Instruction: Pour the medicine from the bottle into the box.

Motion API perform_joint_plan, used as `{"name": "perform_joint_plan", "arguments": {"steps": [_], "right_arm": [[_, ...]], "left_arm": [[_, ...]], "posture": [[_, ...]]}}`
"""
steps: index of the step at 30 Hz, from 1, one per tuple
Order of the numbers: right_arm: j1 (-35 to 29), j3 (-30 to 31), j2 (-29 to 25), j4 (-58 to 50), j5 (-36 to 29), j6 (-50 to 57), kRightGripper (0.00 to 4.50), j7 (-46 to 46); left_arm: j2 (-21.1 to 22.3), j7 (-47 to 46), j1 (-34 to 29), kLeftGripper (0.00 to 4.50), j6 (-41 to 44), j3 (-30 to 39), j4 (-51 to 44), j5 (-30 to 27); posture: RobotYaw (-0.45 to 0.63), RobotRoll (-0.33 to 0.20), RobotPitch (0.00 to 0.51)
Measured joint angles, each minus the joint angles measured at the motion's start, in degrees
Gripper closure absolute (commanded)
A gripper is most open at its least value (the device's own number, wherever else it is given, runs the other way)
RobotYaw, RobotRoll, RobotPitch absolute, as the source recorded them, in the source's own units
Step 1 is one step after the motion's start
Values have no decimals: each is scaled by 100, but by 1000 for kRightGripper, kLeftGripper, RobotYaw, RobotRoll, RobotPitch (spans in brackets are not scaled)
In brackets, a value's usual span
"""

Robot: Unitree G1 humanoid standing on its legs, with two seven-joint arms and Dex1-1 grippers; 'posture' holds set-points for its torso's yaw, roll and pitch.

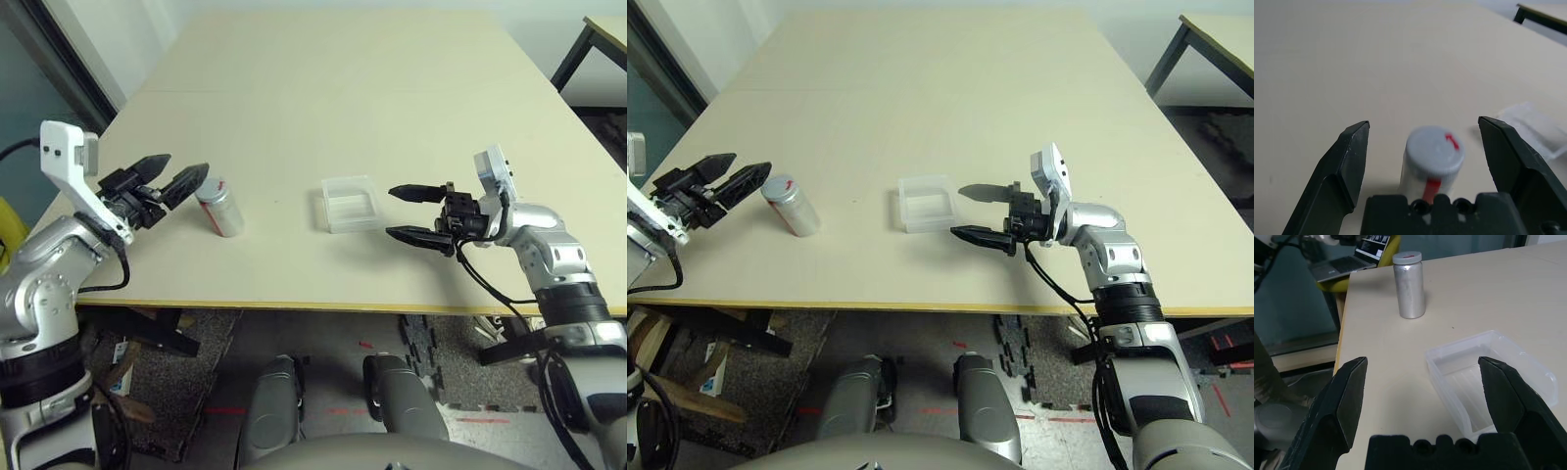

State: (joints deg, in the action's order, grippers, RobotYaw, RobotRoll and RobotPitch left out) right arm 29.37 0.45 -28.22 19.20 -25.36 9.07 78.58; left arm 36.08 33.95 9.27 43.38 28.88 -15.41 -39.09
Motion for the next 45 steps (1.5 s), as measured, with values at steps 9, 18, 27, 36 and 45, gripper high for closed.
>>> {"name": "perform_joint_plan", "arguments": {"steps": [9, 18, 27, 36, 45], "right_arm": [[70, 32, 11, 131, 136, -184, 0, 13], [59, 31, 9, 131, 150, -254, 0, -45], [11, 29, 4, 127, 149, -294, 0, -82], [-87, 26, -11, 47, 148, -293, 0, -164], [-151, 14, -47, -96, 144, -289, 0, -222]], "left_arm": [[-284, 9, -705, 42, -480, -267, -206, 75], [-380, 50, -884, 42, -1128, -630, 92, 430], [-587, 152, -884, 42, -1967, -1086, 885, 1004], [-741, 263, -351, 42, -2910, -1460, 1700, 1469], [-813, 405, 18, 42, -3453, -1560, 2389, 1603]], "posture": [[-49, 0, 139], [-74, 0, 135], [-93, 0, 128], [-110, 0, 124], [-127, 0, 115]]}}
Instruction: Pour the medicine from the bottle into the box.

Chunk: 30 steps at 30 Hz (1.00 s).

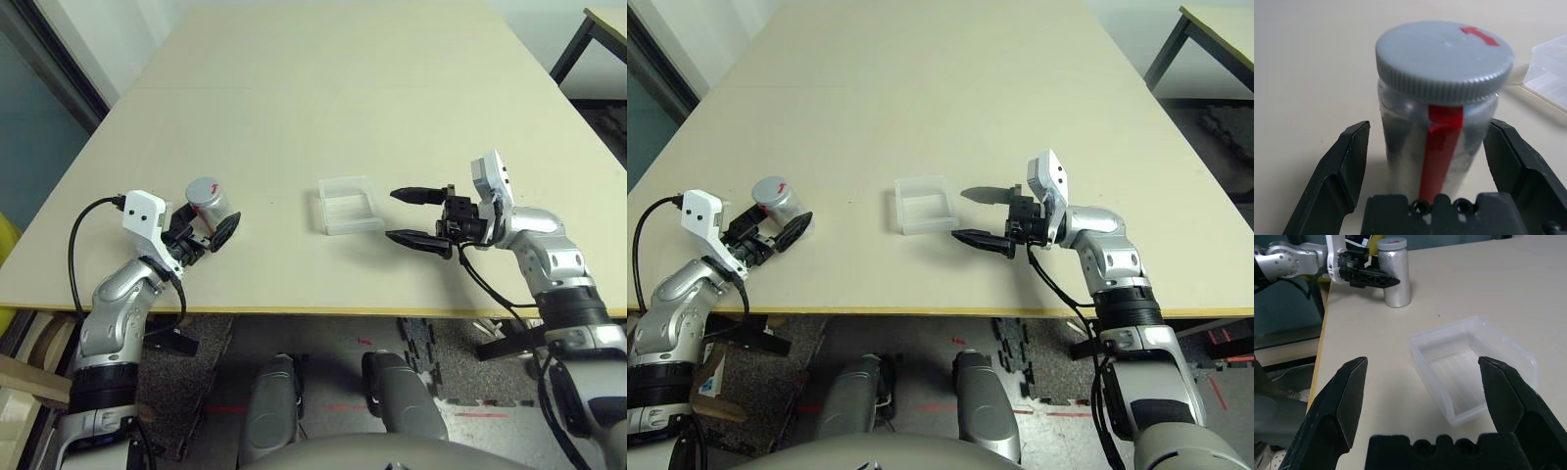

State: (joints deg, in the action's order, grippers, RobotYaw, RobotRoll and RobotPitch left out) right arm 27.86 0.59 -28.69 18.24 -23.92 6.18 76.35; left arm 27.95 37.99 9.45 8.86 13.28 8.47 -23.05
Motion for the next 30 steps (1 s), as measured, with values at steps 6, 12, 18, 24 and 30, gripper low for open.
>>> {"name": "perform_joint_plan", "arguments": {"steps": [6, 12, 18, 24, 30], "right_arm": [[-5, -1, -23, -6, -1, 2, 0, -41], [-11, -1, -32, -25, -1, 3, 0, -46], [-11, -1, -59, -26, 0, 3, 0, -46], [-17, 0, -62, -25, 1, -5, 0, -46], [-25, 0, -62, -22, 4, -41, 0, -46]], "left_arm": [[-60, 24, 266, 42, -199, -100, 346, 85], [-174, 58, 467, 42, -386, -208, 640, 205], [-233, 78, 589, 42, -517, -301, 849, 310], [-247, 99, 762, 202, -580, -318, 1023, 364], [-269, 118, 796, 1847, -602, -318, 1060, 385]], "posture": [[-125, 0, 110], [-129, 0, 105], [-130, 0, 105], [-132, 0, 105], [-131, 0, 105]]}}
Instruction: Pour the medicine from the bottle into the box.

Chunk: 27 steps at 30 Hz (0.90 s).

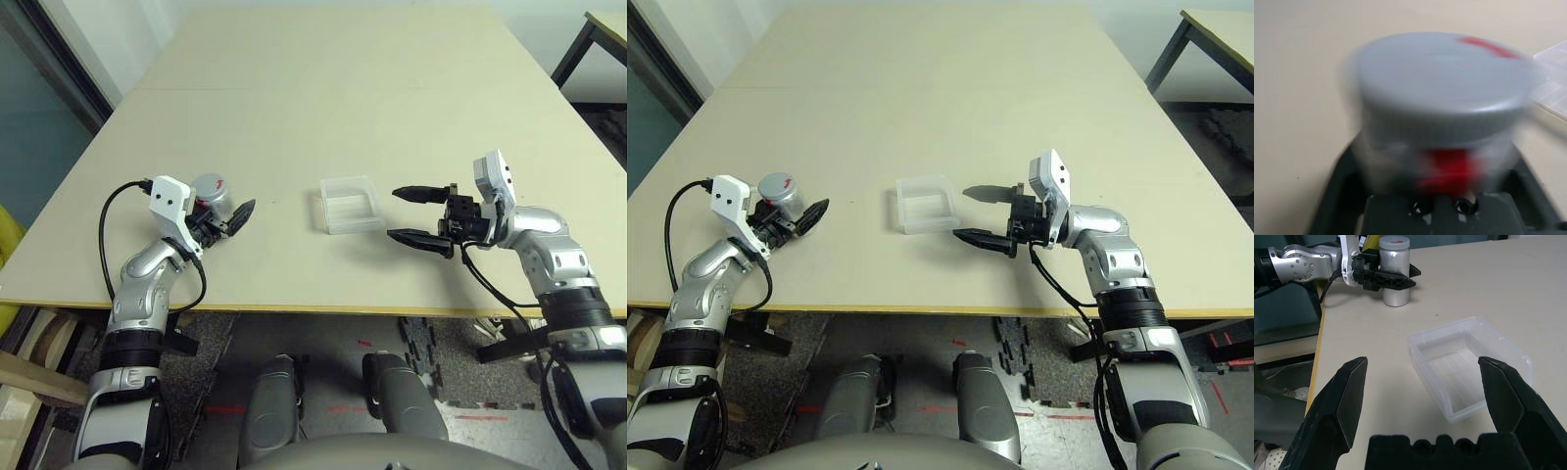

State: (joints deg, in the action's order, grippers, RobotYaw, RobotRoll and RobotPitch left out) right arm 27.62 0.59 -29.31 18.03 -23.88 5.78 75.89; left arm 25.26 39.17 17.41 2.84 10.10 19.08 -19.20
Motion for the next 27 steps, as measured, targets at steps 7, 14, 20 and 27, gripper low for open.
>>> {"name": "perform_joint_plan", "arguments": {"steps": [7, 14, 20, 27], "right_arm": [[3, -2, 1, 11, -12, 9, 0, -4], [606, -75, 0, 34, -264, 739, 0, -3], [1433, -78, 65, 292, -360, 1444, 0, 17], [2267, 93, 377, 740, -321, 1992, 0, -49]], "left_arm": [[-1, 237, 49, 1843, 289, -9, -73, -120], [98, 971, 723, 1843, 1474, -232, -626, -656], [120, 1497, 1534, 1843, 2289, -502, -730, -930], [50, 2119, 2150, 1843, 2803, -752, -501, -1088]], "posture": [[-131, 0, 106], [-131, 0, 99], [-141, 0, 90], [-153, 0, 81]]}}
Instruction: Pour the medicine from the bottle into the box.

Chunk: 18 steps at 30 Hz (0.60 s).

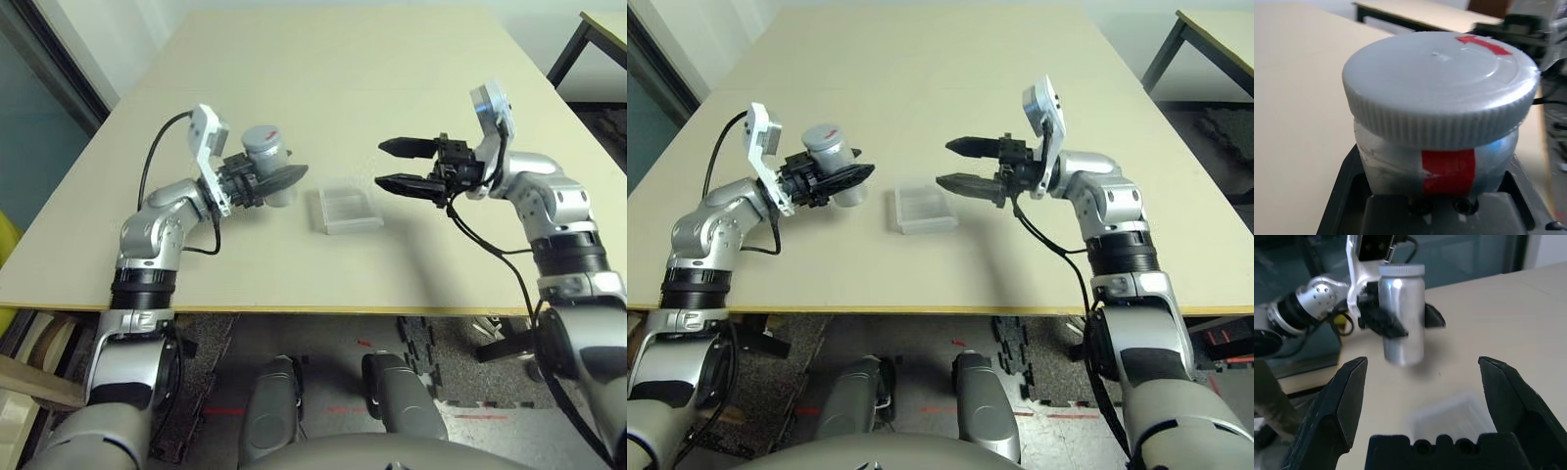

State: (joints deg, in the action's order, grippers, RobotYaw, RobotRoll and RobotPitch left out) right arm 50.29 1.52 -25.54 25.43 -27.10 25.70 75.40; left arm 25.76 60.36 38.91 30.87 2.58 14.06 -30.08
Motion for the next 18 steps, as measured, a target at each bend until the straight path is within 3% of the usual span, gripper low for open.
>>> {"name": "perform_joint_plan", "arguments": {"steps": [18], "right_arm": [[921, 131, 610, 757, 338, 414, 0, -216]], "left_arm": [[-294, 613, 442, 1843, -473, -501, 970, 412]], "posture": [[-165, 0, 59]]}}
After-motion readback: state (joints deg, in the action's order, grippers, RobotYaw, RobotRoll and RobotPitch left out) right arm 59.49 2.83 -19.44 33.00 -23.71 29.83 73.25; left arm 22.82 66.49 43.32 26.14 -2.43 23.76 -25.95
